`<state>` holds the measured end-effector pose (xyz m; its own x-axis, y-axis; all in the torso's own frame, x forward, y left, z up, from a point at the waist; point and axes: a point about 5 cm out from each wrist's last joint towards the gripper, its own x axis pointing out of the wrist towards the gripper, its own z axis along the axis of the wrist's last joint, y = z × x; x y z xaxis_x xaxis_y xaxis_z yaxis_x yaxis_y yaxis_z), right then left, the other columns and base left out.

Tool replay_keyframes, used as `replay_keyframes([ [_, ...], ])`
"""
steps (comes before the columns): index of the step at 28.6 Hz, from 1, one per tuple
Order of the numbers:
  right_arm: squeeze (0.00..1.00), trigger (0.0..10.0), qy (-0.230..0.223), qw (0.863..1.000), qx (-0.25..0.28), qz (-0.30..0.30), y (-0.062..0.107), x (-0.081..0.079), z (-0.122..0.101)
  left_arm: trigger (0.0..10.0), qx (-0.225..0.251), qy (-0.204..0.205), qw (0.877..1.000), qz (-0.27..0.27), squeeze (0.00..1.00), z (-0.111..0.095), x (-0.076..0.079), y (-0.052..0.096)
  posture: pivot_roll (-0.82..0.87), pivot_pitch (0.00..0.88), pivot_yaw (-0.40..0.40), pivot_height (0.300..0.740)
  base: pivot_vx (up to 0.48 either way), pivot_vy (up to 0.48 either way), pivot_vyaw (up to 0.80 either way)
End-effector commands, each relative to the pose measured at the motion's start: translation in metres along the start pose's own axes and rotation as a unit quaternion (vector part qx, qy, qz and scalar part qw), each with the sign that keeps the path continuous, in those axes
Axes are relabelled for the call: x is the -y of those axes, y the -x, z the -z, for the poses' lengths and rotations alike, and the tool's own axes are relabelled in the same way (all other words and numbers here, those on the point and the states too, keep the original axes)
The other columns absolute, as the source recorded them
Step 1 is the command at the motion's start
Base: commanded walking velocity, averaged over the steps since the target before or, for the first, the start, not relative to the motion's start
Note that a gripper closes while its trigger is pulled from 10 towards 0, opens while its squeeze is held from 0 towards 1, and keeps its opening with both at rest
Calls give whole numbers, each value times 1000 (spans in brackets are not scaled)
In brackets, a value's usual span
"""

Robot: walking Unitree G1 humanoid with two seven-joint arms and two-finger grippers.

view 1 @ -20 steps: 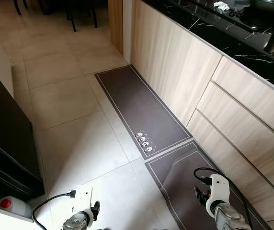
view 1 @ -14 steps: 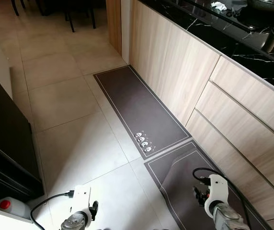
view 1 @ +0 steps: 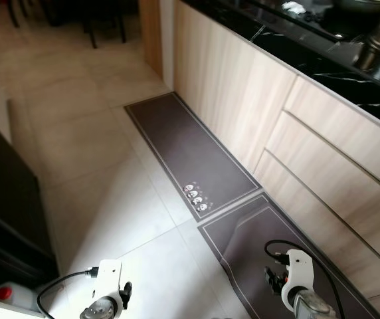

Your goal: Kitchen organization

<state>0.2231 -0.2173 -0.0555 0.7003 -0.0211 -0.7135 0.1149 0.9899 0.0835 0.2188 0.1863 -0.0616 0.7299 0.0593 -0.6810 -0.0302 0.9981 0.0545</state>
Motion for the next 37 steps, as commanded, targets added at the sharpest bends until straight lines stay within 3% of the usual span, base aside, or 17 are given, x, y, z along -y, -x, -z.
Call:
replay_keyframes([
  [1,0,10000,4,1000,-12,4,1,4,5,10000,-4,-4,1000,5,0,2,2,0,32,99,-38,740,0,0,-669],
  [37,0,10000,15,1000,-24,2,2,-2,15,10000,-16,-24,1000,7,0,11,1,3,39,74,-26,740,0,0,-654],
])
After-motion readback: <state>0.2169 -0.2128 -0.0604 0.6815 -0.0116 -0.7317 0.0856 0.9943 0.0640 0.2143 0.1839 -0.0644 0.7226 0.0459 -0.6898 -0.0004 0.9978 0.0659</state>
